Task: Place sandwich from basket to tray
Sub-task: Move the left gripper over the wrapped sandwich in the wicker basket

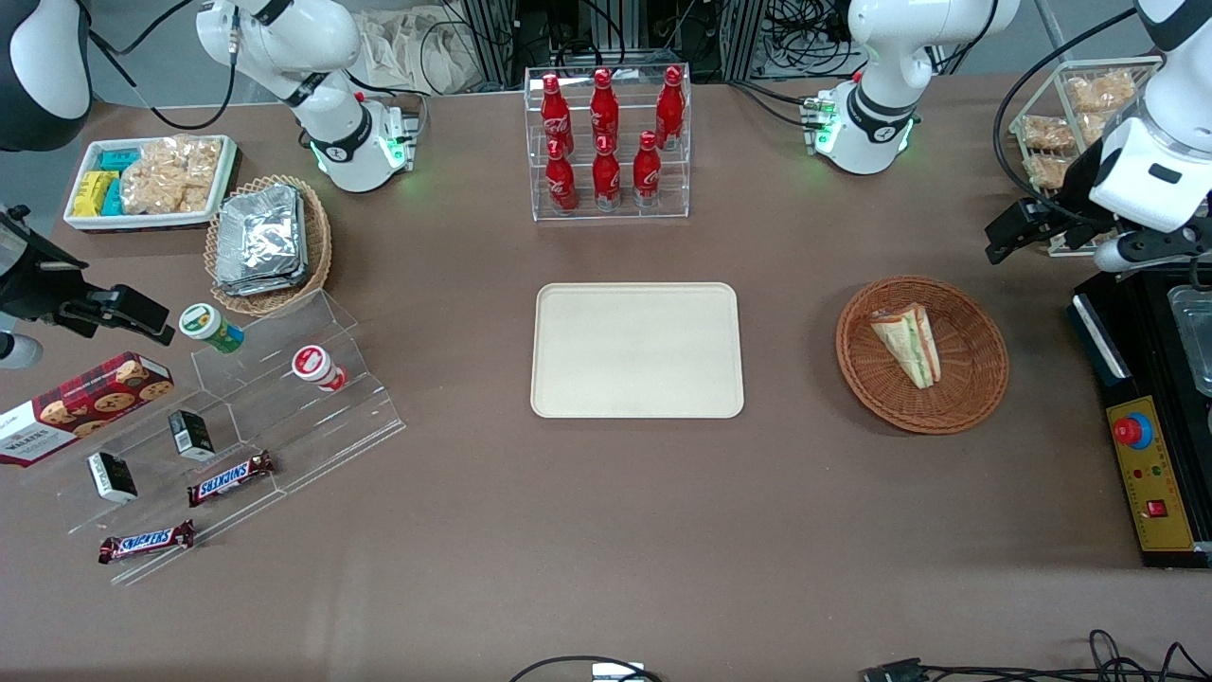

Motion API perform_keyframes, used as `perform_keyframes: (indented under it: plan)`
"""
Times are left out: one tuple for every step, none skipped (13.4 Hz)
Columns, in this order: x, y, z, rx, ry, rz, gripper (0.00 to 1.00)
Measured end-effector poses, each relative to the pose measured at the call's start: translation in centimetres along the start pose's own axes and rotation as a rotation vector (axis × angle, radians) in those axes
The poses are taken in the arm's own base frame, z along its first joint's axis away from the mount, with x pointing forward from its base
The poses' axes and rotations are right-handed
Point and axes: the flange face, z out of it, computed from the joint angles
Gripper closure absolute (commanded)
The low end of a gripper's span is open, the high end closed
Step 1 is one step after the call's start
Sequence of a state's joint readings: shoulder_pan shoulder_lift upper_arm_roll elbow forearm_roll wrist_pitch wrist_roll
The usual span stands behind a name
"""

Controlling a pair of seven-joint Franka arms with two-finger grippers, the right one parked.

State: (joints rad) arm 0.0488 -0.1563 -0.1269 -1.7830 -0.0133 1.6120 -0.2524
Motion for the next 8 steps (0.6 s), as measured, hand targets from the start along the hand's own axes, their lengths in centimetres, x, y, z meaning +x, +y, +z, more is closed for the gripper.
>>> perform_keyframes:
  plan:
    - [0.0,0.1,0.0,0.0,0.0,0.001,0.0]
    - [-0.1,0.2,0.0,0.0,0.0,-0.001,0.0]
    - [-0.1,0.3,-0.1,0.001,-0.003,-0.004,0.0]
    - [-0.2,0.2,-0.1,0.003,-0.011,-0.004,0.0]
    - [-0.3,0.2,0.0,0.005,-0.019,-0.005,0.0]
    - [-0.4,0.2,0.3,0.009,-0.033,-0.006,0.0]
    - [-0.5,0.1,1.4,0.016,-0.058,-0.011,0.0]
    - [-0.7,0.0,3.2,0.024,-0.085,-0.019,0.0]
